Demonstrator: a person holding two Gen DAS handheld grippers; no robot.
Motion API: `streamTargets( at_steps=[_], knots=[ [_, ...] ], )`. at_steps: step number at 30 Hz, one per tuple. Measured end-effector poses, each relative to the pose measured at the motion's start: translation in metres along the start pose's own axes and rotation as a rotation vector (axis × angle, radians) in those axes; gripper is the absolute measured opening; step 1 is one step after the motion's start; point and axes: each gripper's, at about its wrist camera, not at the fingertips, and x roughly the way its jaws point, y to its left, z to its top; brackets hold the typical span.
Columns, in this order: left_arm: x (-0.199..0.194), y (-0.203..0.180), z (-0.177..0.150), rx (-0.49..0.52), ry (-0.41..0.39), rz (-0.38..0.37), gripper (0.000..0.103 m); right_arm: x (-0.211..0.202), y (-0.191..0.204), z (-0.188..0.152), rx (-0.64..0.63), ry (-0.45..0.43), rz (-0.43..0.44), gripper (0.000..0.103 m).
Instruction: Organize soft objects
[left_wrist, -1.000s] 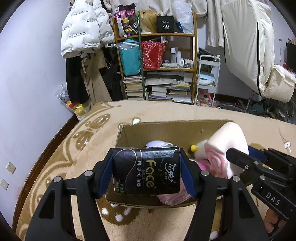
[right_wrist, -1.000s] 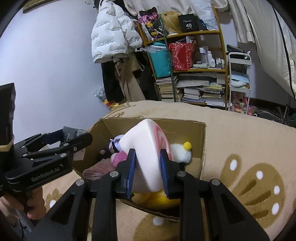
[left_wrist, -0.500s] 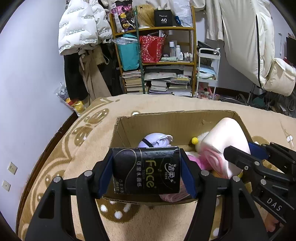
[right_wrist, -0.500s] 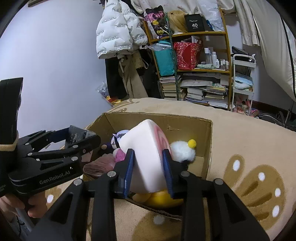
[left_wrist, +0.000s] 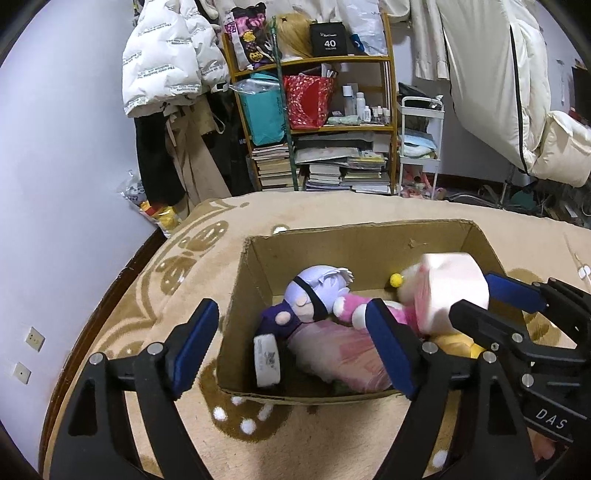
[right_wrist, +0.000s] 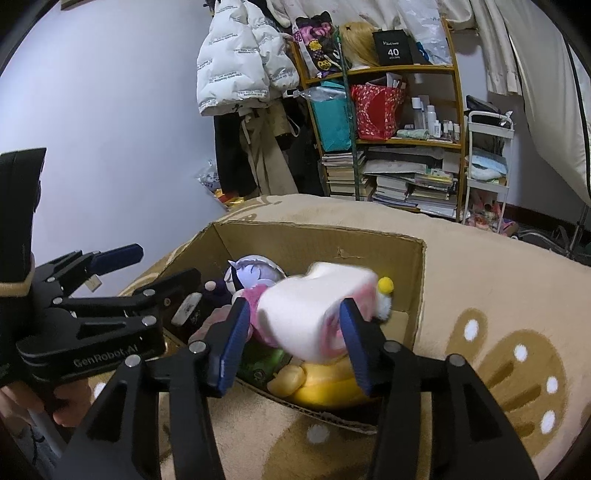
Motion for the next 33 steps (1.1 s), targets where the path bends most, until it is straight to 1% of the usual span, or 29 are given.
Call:
streamTargets(
  at_steps=[2, 4, 6, 9, 10, 11, 13, 16, 19, 22, 24, 25, 33],
  knots=[
    [-0.003, 0.002, -0.001, -0.004, -0.003, 0.009, 0.083, -0.003, 0.001, 0.0, -0.002, -0.003, -0.002, 0.055],
    [-0.008, 0.004, -0.001, -0.008, -0.009, 0.018, 0.09, -0.007, 0.002, 0.0, -0.004, -0.011, -0.005, 0.063],
    [-0.014, 0.008, -0.002, -0.023, -0.019, 0.028, 0.093, -0.013, 0.005, 0.0, -0.015, -0.022, -0.014, 0.064],
    [-0.022, 0.014, 0.0, -0.037, -0.024, 0.027, 0.093, -0.022, 0.01, 0.0, -0.03, -0.035, -0.03, 0.065],
    [-0.025, 0.016, -0.001, -0.041, -0.027, 0.032, 0.093, -0.024, 0.011, 0.0, -0.032, -0.037, -0.034, 0.068],
    [-0.029, 0.017, -0.001, -0.048, -0.032, 0.038, 0.093, -0.028, 0.012, -0.001, -0.034, -0.042, -0.038, 0.073],
    [-0.037, 0.021, -0.002, -0.059, -0.038, 0.045, 0.096, -0.034, 0.015, -0.002, -0.041, -0.053, -0.045, 0.077],
    [-0.051, 0.026, -0.005, -0.073, -0.052, 0.049, 0.099, -0.043, 0.022, -0.001, -0.061, -0.064, -0.062, 0.079],
    [-0.067, 0.029, -0.008, -0.077, -0.066, 0.058, 0.099, -0.055, 0.028, 0.0, -0.067, -0.082, -0.065, 0.092],
    [-0.083, 0.031, -0.01, -0.075, -0.087, 0.071, 0.1, -0.068, 0.034, 0.001, -0.073, -0.095, -0.061, 0.094],
    [-0.094, 0.032, -0.012, -0.074, -0.101, 0.075, 0.1, -0.075, 0.037, 0.0, -0.077, -0.1, -0.06, 0.098],
    [-0.1, 0.032, -0.013, -0.076, -0.109, 0.076, 0.101, -0.079, 0.039, 0.0, -0.079, -0.107, -0.06, 0.103],
    [-0.142, 0.032, -0.022, -0.094, -0.155, 0.071, 0.102, -0.117, 0.049, -0.002, -0.094, -0.147, -0.073, 0.103]
  ],
)
